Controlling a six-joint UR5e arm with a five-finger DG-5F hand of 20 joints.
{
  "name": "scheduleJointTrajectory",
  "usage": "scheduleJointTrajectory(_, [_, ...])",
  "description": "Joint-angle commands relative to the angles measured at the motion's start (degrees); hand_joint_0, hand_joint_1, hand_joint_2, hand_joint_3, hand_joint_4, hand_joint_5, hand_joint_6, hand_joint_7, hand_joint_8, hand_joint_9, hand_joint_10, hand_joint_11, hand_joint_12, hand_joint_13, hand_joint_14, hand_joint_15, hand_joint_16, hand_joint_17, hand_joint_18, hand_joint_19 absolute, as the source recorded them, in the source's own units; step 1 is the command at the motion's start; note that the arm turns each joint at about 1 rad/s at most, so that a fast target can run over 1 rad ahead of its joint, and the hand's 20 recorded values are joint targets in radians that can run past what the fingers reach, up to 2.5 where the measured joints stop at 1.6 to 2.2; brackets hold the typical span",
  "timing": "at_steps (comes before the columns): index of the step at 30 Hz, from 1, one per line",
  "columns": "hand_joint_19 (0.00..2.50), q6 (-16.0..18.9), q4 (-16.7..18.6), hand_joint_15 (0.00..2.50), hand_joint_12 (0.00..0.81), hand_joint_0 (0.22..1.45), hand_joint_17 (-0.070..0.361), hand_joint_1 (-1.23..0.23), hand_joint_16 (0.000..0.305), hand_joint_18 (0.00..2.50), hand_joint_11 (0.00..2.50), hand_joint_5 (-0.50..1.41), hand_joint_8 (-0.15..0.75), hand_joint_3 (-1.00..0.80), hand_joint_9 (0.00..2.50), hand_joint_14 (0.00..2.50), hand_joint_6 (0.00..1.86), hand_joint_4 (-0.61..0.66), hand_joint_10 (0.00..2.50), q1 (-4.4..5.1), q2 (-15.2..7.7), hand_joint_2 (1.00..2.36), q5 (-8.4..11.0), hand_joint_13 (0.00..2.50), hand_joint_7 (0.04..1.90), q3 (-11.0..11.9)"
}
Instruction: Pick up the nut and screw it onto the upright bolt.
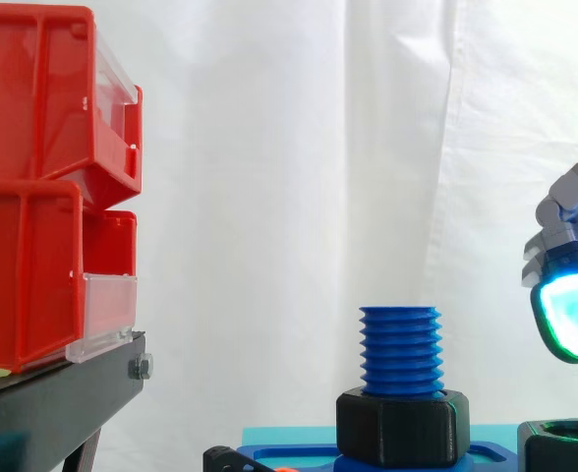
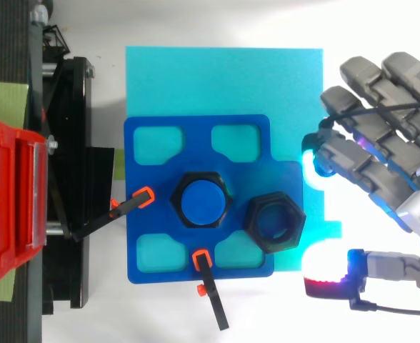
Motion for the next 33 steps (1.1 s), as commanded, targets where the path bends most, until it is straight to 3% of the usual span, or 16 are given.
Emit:
scheduleJointTrajectory(1, [0.00, -0.13, -0.41, 0.00, 0.482, 0.39, 0.157, -0.51, 0.070, 0.00, 0.00, -0.22, 0.351, -0.50, 0.28, 0.00, 0.50, 0.36, 0.00, -0.58, 0.12, 1.00, -1.54, 0.05, 0.93, -0.03])
scheduleJointTrajectory(4, [0.00, -0.57, -0.41, 0.00, 0.507, 0.34, 0.170, -0.50, 0.076, 0.00, 0.00, -0.25, 0.357, -0.50, 0.19, 0.00, 0.50, 0.34, 0.00, -1.11, 0.12, 1.00, -1.98, 0.00, 0.79, -0.03])
scheduleJointTrajectory(6, [0.00, -2.15, 0.03, 0.00, 0.509, 0.33, 0.173, -0.48, 0.077, 0.00, 0.00, -0.26, 0.347, -0.50, 0.12, 0.00, 0.50, 0.33, 0.00, -1.98, 0.12, 1.00, -2.07, 0.00, 0.78, -0.12])
scheduleJointTrajectory(11, [0.00, -6.02, 3.28, 0.00, 0.514, 0.32, 0.176, -0.49, 0.078, 0.00, 0.00, -0.27, 0.347, -0.50, 0.09, 0.00, 0.50, 0.33, 0.00, -2.34, 0.12, 1.00, -2.77, 0.00, 0.74, -0.21])
scheduleJointTrajectory(21, [0.00, -10.86, 19.28, 0.00, 0.516, 0.31, 0.178, -0.50, 0.079, 0.00, 0.00, -0.27, 0.350, -0.50, 0.06, 0.00, 0.50, 0.33, 0.00, -1.72, 0.03, 1.00, -3.56, 0.00, 0.74, -5.04])
scheduleJointTrajectory(22, [0.00, -10.86, 19.28, 0.00, 0.517, 0.31, 0.178, -0.50, 0.079, 0.00, 0.00, -0.27, 0.349, -0.50, 0.06, 0.00, 0.50, 0.33, 0.00, -1.72, 0.03, 1.00, -3.56, 0.00, 0.74, -5.04])
scheduleJointTrajectory(24, [0.00, -13.40, 22.62, 0.00, 0.517, 0.31, 0.178, -0.51, 0.079, 0.00, 0.00, -0.27, 0.351, -0.50, 0.06, 0.00, 0.50, 0.33, 0.00, -1.37, 0.03, 1.00, -3.30, 0.00, 0.75, -5.75])
scheduleJointTrajectory(33, [0.00, -14.02, 23.14, 0.00, 0.510, 0.32, 0.175, -0.57, 0.078, 0.00, 0.00, -0.27, 0.343, -0.50, 0.06, 0.00, 0.50, 0.32, 0.00, -0.49, -0.41, 1.00, -2.86, 0.00, 0.76, -5.75])
